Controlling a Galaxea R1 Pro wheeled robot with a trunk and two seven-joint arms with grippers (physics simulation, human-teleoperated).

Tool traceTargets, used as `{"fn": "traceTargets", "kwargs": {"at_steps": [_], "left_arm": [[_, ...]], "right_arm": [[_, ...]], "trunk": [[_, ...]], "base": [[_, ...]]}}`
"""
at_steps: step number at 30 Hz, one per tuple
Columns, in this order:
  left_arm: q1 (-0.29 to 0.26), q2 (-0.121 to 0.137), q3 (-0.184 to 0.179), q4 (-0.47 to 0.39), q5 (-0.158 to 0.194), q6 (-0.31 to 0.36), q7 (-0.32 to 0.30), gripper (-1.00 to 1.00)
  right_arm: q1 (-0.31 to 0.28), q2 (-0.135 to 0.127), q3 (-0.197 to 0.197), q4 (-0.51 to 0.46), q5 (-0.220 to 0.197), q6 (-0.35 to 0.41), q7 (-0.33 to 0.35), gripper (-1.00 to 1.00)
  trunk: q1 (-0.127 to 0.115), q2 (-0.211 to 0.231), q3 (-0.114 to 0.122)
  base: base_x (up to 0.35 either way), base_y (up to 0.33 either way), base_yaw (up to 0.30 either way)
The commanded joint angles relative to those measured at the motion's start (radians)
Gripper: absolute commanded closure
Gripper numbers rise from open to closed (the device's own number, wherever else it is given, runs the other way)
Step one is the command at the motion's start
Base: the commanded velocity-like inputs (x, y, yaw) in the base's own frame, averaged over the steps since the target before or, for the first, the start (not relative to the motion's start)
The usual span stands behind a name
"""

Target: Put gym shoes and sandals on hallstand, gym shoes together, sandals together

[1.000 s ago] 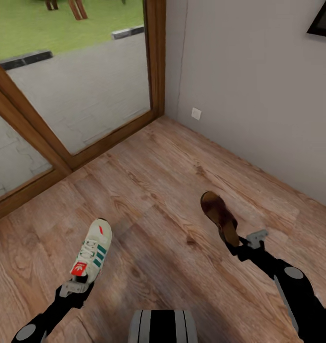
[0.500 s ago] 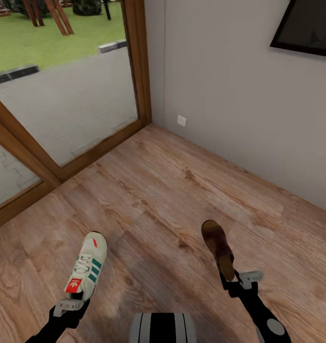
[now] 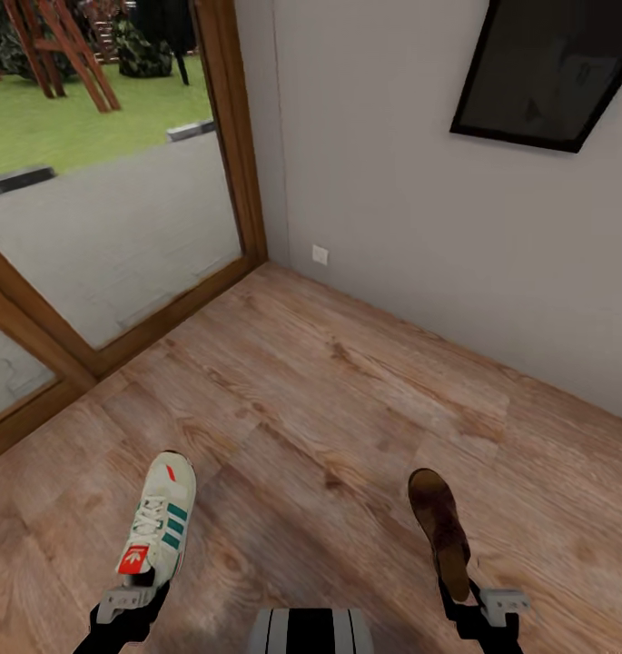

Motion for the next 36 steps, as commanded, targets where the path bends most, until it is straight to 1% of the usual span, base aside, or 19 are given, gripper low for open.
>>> {"fn": "traceTargets", "kwargs": {"at_steps": [1, 2, 6, 9, 16, 36], "left_arm": [[-0.001, 0.000, 0.006, 0.008, -0.011, -0.022, 0.001, 1.00], [-0.001, 0.000, 0.006, 0.013, -0.011, -0.033, 0.017, 1.00], [0.000, -0.002, 0.005, 0.017, -0.011, -0.037, 0.045, 1.00], [0.001, -0.003, 0.005, 0.018, -0.011, -0.038, 0.051, 1.00], [0.001, -0.004, 0.005, 0.030, -0.011, -0.038, 0.053, 1.00], [0.001, -0.006, 0.005, 0.034, -0.012, -0.038, 0.053, 1.00]], "right_arm": [[-0.001, 0.000, -0.020, 0.023, 0.008, -0.009, 0.008, 1.00], [0.000, 0.001, -0.029, 0.040, 0.008, -0.018, 0.007, 1.00], [0.001, 0.001, -0.033, 0.060, 0.008, -0.026, 0.006, 1.00], [0.001, 0.002, -0.034, 0.070, 0.008, -0.027, 0.006, 1.00], [0.001, 0.005, -0.034, 0.093, 0.008, -0.027, 0.006, 1.00], [0.001, 0.006, -0.035, 0.095, 0.006, -0.028, 0.006, 1.00]], "trunk": [[-0.001, 0.000, 0.005], [-0.001, 0.000, 0.010], [-0.003, 0.001, 0.030], [-0.004, 0.002, 0.046], [-0.007, 0.004, 0.081], [-0.016, 0.008, 0.181]], "base": [[0.000, 0.000, -0.202], [0.000, 0.000, -0.214], [0.000, 0.000, -0.218], [0.000, 0.000, -0.221], [0.000, 0.000, -0.221], [0.000, 0.000, -0.229]]}}
